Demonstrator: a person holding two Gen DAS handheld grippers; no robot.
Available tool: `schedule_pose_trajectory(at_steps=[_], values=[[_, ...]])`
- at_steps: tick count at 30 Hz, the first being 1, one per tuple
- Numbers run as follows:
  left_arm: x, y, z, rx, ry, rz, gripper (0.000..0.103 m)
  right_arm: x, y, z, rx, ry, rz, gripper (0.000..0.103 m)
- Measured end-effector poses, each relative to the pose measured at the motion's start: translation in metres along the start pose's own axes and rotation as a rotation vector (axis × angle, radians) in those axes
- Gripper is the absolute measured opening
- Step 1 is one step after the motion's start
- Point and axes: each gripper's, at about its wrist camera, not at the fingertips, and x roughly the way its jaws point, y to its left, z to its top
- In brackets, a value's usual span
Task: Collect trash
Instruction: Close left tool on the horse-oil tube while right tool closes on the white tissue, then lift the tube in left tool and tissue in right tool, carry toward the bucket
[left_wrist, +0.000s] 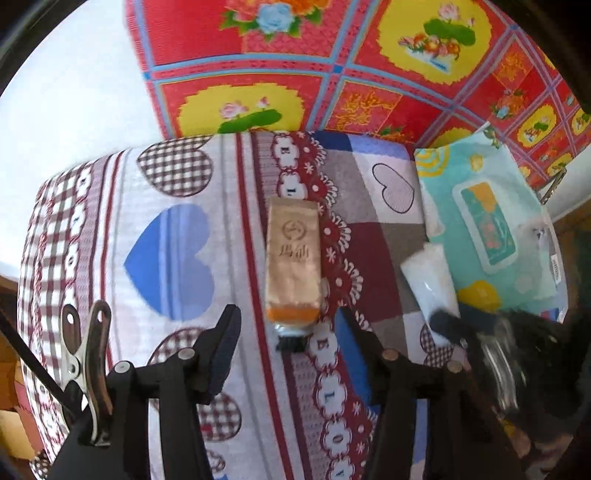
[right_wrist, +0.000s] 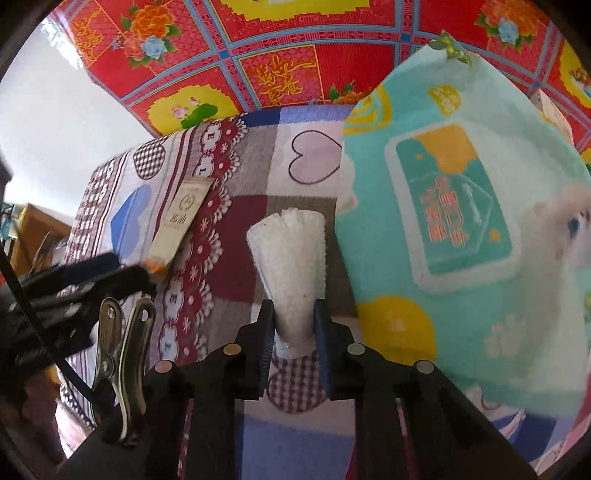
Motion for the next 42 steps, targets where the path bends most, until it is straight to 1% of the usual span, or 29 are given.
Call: schedule_pose_trajectory(at_steps=[4, 7, 9, 10, 12, 16, 20, 25, 28, 29, 30, 31, 32, 33, 35, 39, 42], values=[[0.017, -0.004, 0.004, -0.003, 0.022, 0.02, 0.056, -0.005, -0.003, -0.01, -0.005, 0.014, -0.024, 0.022], [0.021, -0.006, 0.005, 0.002, 0.008, 0.042, 0.056, -0.003, -0.001, -0.016, -0.005, 0.017, -0.033, 0.023], [0.025, -0.01, 0.007, 0.021, -0.003, 0.052, 0.059, 0.0, 0.0, -0.019, -0.013, 0.014, -0.043, 0.035], [0.027, -0.012, 0.007, 0.027, -0.01, 0.054, 0.061, 0.003, 0.0, -0.02, -0.021, 0.023, -0.046, 0.036], [0.028, -0.014, 0.007, 0.035, -0.016, 0.054, 0.063, 0.003, 0.004, -0.021, -0.048, 0.002, -0.052, 0.04], [0.032, -0.02, 0.006, 0.056, -0.021, 0.081, 0.065, 0.004, 0.01, -0.023, -0.08, -0.003, -0.072, 0.042], [0.037, -0.028, 0.006, 0.064, -0.036, 0.105, 0.065, 0.002, 0.009, -0.026, -0.059, -0.014, -0.074, 0.042], [0.037, -0.037, -0.003, 0.074, -0.058, 0.114, 0.065, 0.002, 0.012, -0.025, -0.024, -0.015, -0.104, 0.041], [0.033, -0.041, -0.011, 0.073, -0.061, 0.117, 0.064, 0.001, 0.013, -0.026, -0.004, -0.013, -0.107, 0.036], [0.032, -0.041, -0.012, 0.074, -0.06, 0.115, 0.062, 0.0, 0.013, -0.027, 0.006, -0.012, -0.098, 0.034], [0.032, -0.041, -0.013, 0.075, -0.062, 0.114, 0.059, 0.0, 0.013, -0.028, 0.018, -0.012, -0.095, 0.028], [0.029, -0.038, -0.012, 0.074, -0.062, 0.112, 0.052, -0.001, 0.011, -0.029, 0.035, -0.013, -0.088, 0.025], [0.027, -0.037, -0.012, 0.072, -0.06, 0.11, 0.047, -0.002, 0.009, -0.032, 0.057, -0.015, -0.076, 0.023], [0.026, -0.035, -0.011, 0.07, -0.056, 0.11, 0.045, -0.002, 0.008, -0.034, 0.074, -0.017, -0.067, 0.021], [0.025, -0.031, -0.007, 0.073, -0.048, 0.111, 0.039, -0.004, 0.004, -0.041, 0.115, -0.02, -0.047, 0.02], [0.019, -0.025, -0.001, 0.057, -0.027, 0.088, 0.038, -0.012, 0.003, -0.053, 0.155, -0.035, -0.022, 0.02], [0.017, -0.016, 0.0, 0.038, -0.017, 0.045, 0.038, -0.017, 0.004, -0.06, 0.178, -0.048, -0.016, 0.02]])
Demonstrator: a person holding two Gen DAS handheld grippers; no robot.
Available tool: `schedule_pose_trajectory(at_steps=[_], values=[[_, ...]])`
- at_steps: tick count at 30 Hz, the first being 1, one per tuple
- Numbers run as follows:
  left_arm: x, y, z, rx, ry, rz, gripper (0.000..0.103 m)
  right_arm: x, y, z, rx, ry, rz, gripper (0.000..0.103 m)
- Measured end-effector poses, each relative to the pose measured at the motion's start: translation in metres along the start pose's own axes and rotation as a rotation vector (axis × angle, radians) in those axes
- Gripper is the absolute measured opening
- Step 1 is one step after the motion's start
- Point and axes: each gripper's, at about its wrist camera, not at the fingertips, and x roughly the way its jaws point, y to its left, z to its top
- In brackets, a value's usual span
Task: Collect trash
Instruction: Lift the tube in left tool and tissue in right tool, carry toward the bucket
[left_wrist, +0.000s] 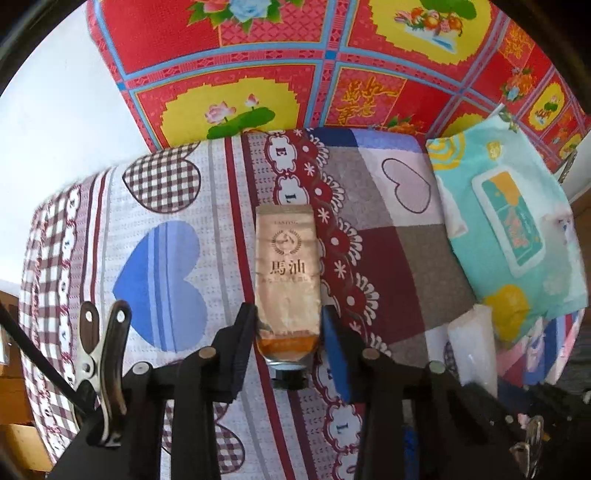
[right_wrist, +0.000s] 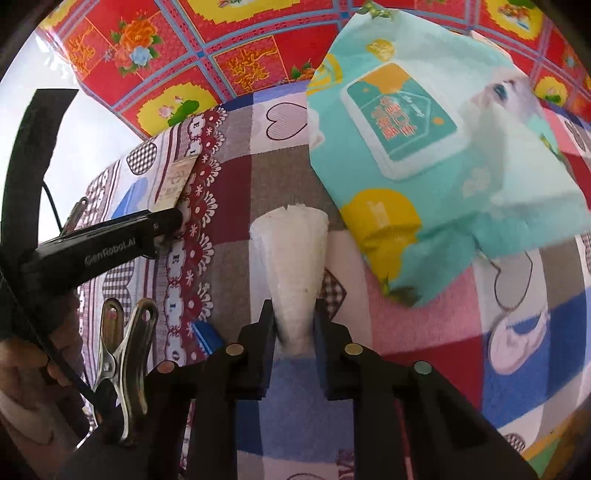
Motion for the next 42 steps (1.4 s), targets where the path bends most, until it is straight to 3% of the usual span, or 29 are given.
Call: schedule_pose_trajectory(at_steps=[7, 21, 29, 42], values=[[-0.013, 0.016, -0.014, 0.003, -0.012, -0.053, 0.038, -0.017, 0.002, -0.009, 0.035, -0.046, 0.014, 0.02], [-0.084, 0.03, -0.041, -0.014, -0.09, -0.124, 0.038, -0.051, 0.016, -0.025, 0.029, -0.105, 0.052, 0.02], [-0.118, 0.039, -0.063, -0.051, -0.119, -0.13, 0.038, -0.065, 0.04, -0.034, -0.034, -0.11, 0.087, 0.02], [-0.141, 0.041, -0.092, -0.118, -0.144, -0.093, 0.038, -0.079, 0.057, -0.048, -0.124, -0.115, 0.139, 0.02]])
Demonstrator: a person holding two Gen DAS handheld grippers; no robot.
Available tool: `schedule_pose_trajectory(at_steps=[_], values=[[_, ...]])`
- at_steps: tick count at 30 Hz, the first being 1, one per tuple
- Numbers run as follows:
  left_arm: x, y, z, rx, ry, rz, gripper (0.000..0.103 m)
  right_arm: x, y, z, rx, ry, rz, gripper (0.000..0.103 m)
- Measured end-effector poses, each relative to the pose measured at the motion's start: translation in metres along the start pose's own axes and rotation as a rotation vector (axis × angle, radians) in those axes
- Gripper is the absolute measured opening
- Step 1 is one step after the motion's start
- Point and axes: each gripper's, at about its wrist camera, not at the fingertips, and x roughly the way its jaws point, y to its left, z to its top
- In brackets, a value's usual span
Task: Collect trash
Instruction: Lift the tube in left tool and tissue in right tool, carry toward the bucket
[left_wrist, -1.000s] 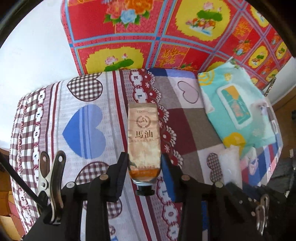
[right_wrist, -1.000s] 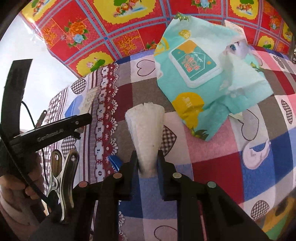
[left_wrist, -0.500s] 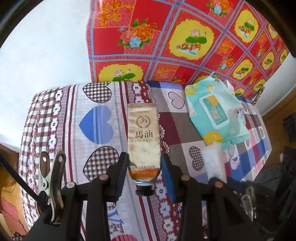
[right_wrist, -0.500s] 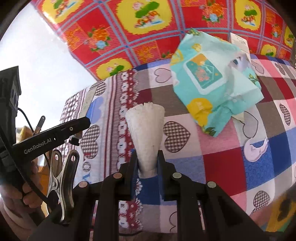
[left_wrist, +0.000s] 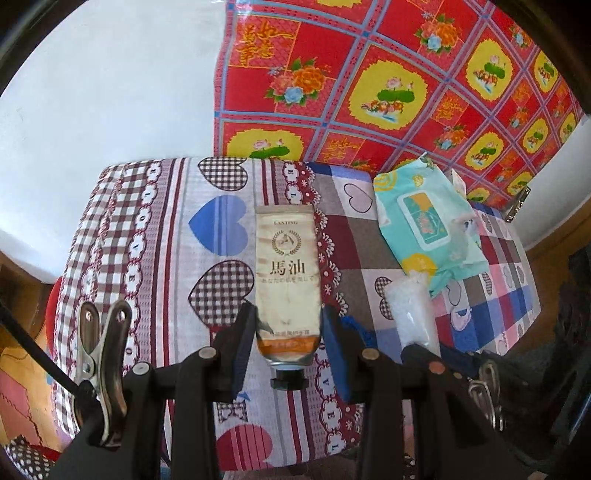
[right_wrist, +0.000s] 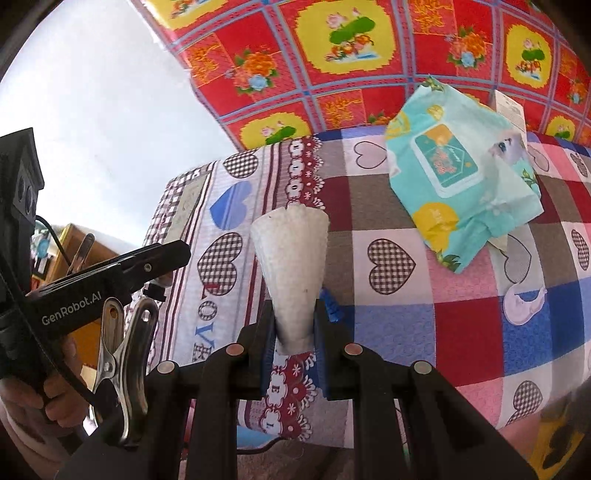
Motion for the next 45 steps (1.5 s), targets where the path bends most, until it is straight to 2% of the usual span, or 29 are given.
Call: schedule_pose_trajectory(at_steps=[12, 25, 39, 45], values=[[-0.022, 0.008, -0.019, -0.076, -0.038, 0.022, 0.038, -0.004, 0.008, -0.007, -0.067, 0.014, 0.022, 0.02], [-0.047, 0.046, -0.041, -0.181, -0.085, 0.077, 0.038, 0.008, 0.044, -0.011, -0.164, 0.032, 0.077, 0.02], [-0.06, 0.116, -0.04, -0.221, -0.09, 0.106, 0.038, 0.027, 0.092, -0.006, -0.164, 0.036, 0.103, 0.02], [-0.064, 0.16, -0.035, -0.251, -0.092, 0.131, 0.039, 0.041, 0.12, -0.003, -0.175, 0.053, 0.108, 0.02]])
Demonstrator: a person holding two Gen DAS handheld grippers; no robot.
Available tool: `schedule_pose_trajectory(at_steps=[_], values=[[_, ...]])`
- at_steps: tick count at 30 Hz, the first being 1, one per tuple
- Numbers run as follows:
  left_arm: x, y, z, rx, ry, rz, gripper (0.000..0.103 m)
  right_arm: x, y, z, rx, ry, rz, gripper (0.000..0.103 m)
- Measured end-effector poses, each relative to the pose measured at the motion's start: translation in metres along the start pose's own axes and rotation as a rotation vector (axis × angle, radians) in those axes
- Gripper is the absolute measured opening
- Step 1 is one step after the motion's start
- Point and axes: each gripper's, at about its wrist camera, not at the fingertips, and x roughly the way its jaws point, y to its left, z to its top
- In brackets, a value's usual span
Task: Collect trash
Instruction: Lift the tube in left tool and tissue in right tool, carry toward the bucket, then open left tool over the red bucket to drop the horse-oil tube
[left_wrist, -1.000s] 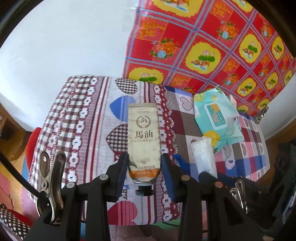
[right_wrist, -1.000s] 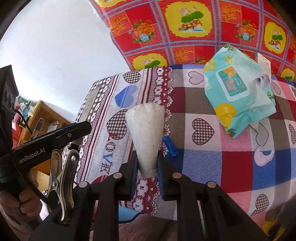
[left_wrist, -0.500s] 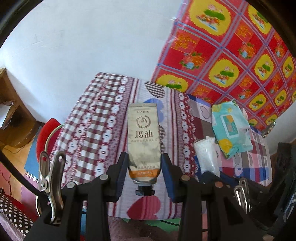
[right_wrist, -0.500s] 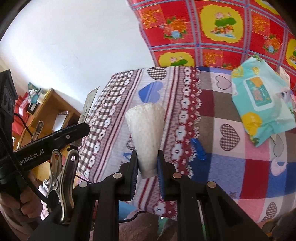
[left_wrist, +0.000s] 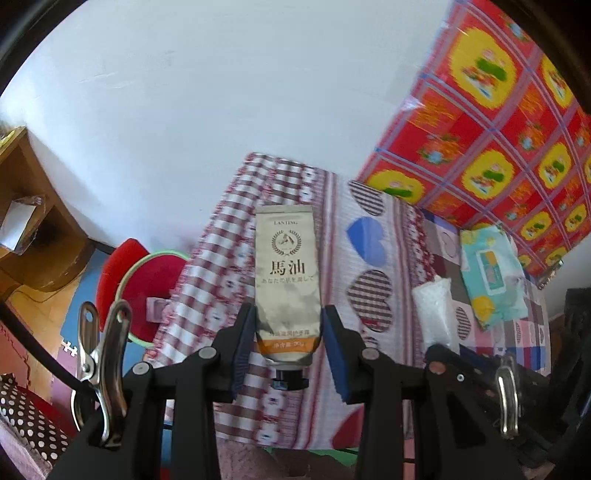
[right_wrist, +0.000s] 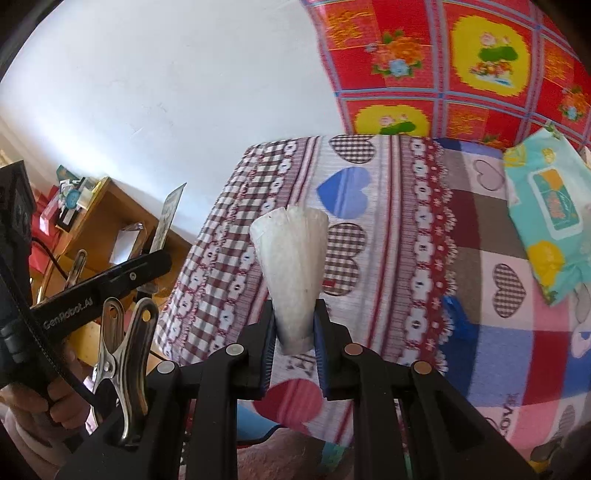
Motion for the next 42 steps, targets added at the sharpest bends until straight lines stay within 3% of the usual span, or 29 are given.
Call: schedule_pose_trajectory(at_steps=[10, 20, 42], values=[[0.018, 0.096, 0.006, -0.124, 0.028, 0.069, 0.039, 0.029, 0.047, 0.015, -0.046, 0.036, 0.025, 0.02], [0.062, 0.175, 0.008, -0.197, 0.084, 0.133, 0.039, 0.057, 0.091, 0.035, -0.103, 0.057, 0.051, 0.02], [0.171, 0.248, 0.014, -0.248, 0.22, 0.123, 0.039, 0.11, 0.149, 0.079, -0.175, 0.066, 0.031, 0.02]])
